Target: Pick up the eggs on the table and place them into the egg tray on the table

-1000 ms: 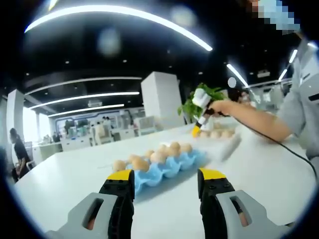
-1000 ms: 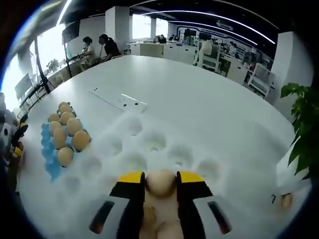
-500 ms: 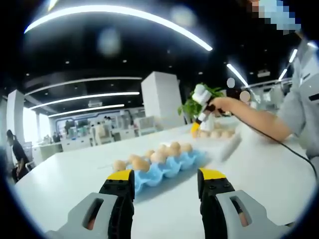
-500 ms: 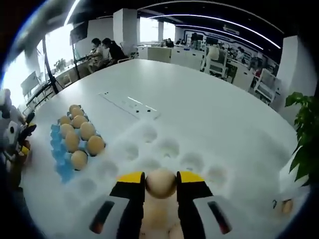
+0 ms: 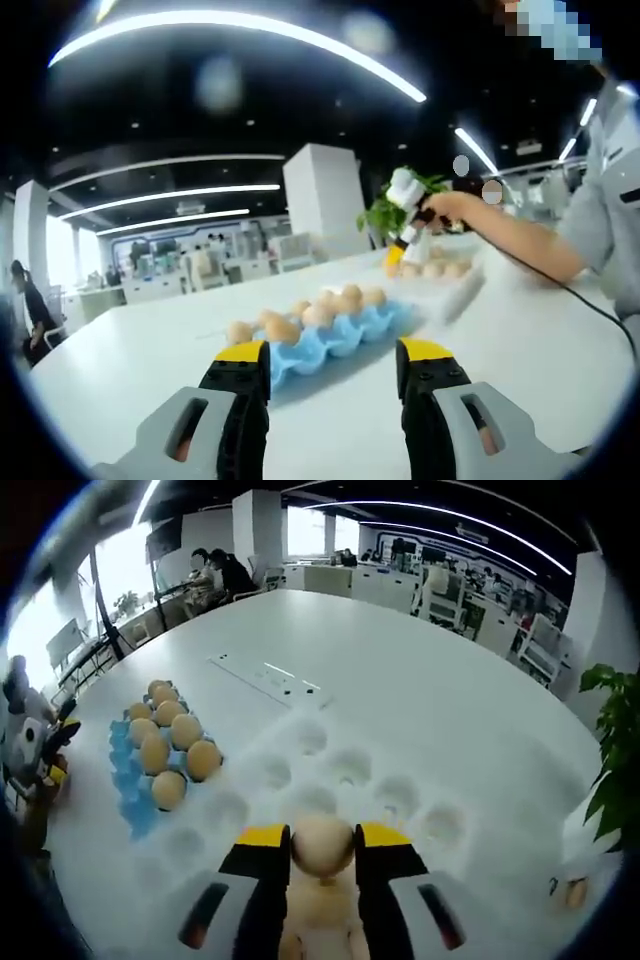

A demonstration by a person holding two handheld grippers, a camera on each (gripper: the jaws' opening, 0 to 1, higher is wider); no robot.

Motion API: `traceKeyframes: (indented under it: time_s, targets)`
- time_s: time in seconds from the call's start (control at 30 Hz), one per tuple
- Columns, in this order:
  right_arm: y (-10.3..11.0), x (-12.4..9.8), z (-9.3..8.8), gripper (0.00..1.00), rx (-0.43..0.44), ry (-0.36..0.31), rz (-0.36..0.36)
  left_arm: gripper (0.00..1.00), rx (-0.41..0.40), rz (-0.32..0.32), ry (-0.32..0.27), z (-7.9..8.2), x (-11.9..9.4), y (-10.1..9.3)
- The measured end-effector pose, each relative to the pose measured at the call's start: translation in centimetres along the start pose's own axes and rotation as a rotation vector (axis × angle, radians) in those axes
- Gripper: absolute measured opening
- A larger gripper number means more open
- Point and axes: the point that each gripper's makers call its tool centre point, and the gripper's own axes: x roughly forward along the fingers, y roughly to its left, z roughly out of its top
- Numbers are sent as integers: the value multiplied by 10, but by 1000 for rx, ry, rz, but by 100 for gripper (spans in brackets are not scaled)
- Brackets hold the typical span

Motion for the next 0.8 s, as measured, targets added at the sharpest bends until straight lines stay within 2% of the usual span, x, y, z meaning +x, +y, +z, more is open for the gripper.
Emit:
traceKeyframes:
  time_s: [0.67,0.8]
  targets:
    - [-3,1,-6,28,-35,42,-24,50,-1,-6,-7,1,0,-1]
    - [-7,5,-16,29,-64,77,-53,50,-2,-6,-6,0,0,-1]
